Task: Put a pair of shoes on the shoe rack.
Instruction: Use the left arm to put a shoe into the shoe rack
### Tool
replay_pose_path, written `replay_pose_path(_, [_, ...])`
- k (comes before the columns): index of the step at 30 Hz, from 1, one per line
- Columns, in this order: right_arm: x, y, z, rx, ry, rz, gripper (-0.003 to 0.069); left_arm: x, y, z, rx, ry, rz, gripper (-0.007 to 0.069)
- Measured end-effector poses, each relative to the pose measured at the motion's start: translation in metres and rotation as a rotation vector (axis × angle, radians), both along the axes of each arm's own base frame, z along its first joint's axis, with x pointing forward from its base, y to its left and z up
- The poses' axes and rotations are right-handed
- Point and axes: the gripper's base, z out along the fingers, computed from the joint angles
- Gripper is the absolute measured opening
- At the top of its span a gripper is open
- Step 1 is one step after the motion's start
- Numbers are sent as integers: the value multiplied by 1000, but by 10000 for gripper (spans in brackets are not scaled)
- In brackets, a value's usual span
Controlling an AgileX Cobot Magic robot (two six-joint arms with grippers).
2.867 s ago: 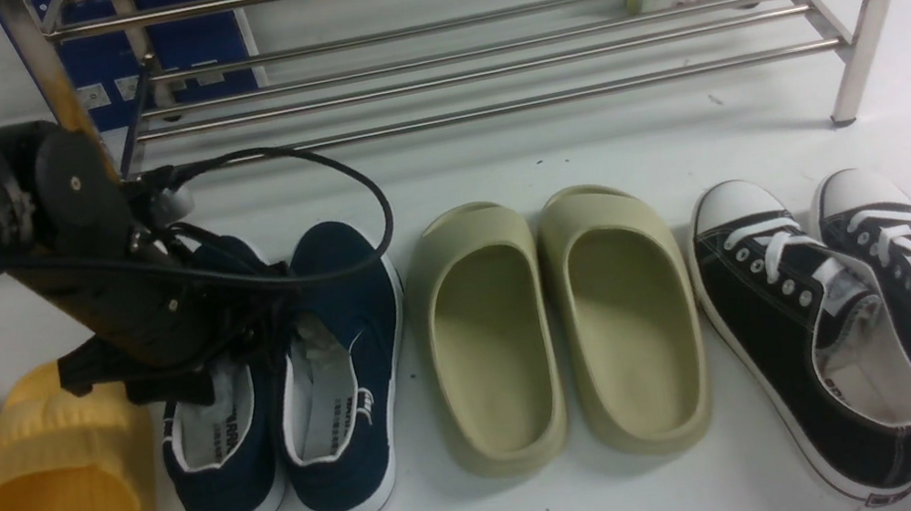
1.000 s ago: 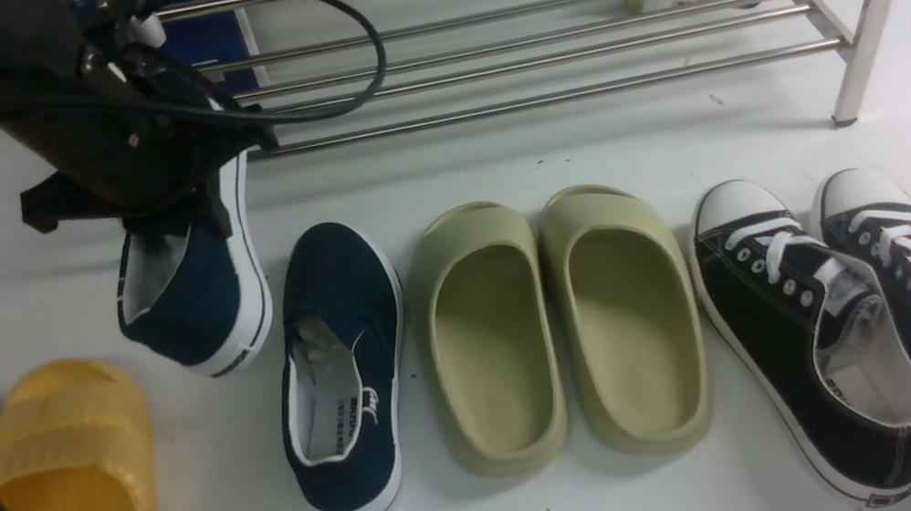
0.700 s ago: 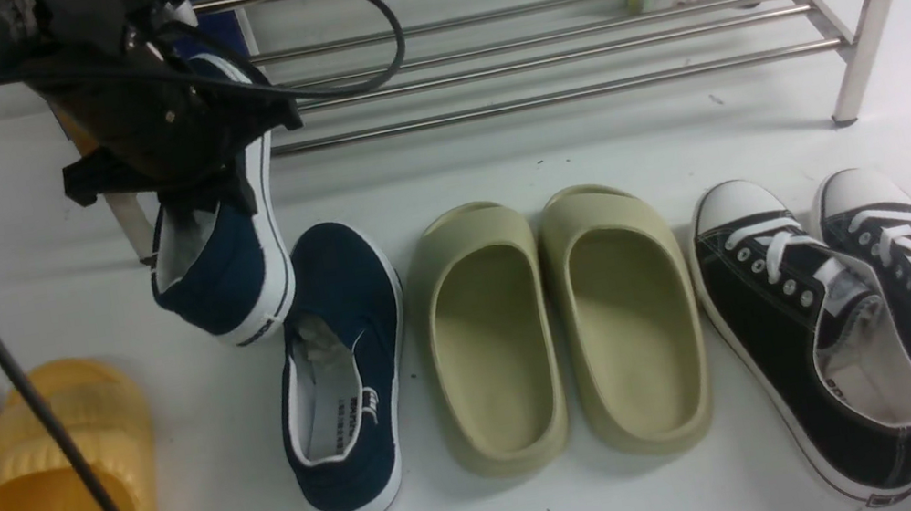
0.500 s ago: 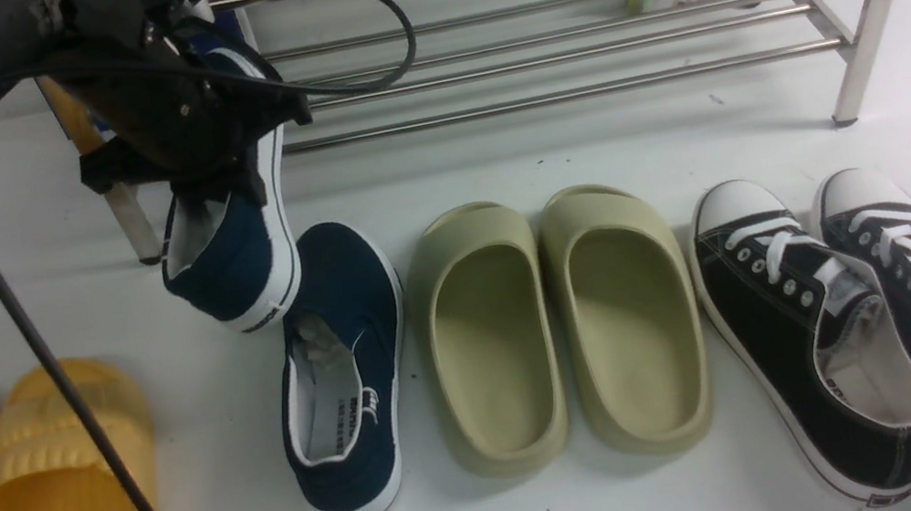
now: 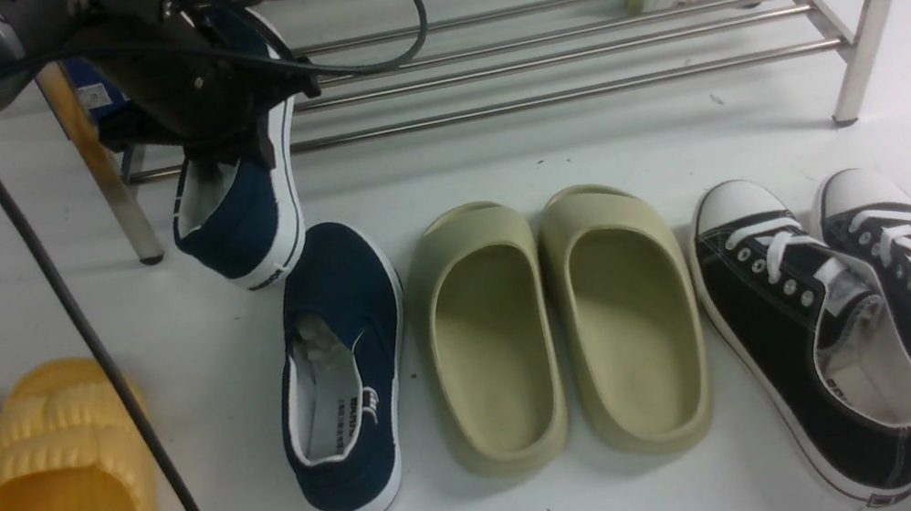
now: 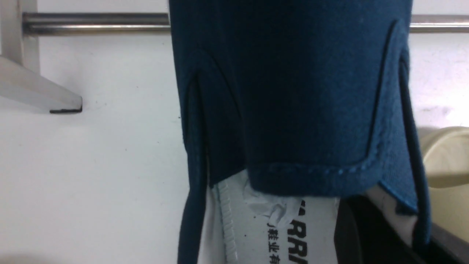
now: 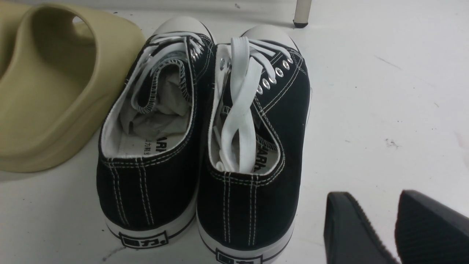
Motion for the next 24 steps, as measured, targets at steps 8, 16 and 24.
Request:
replay_pose_path(8, [0,0,0,0,0,0,239,11,3,10,49,-84,-1,-2])
replay_pose_path(16, [0,0,0,0,0,0,239,25,2,1,101,-172,-50,-2])
replay_pose_path(24, [0,0,0,0,0,0,239,41,-1,-25,103,-197,-58,-2])
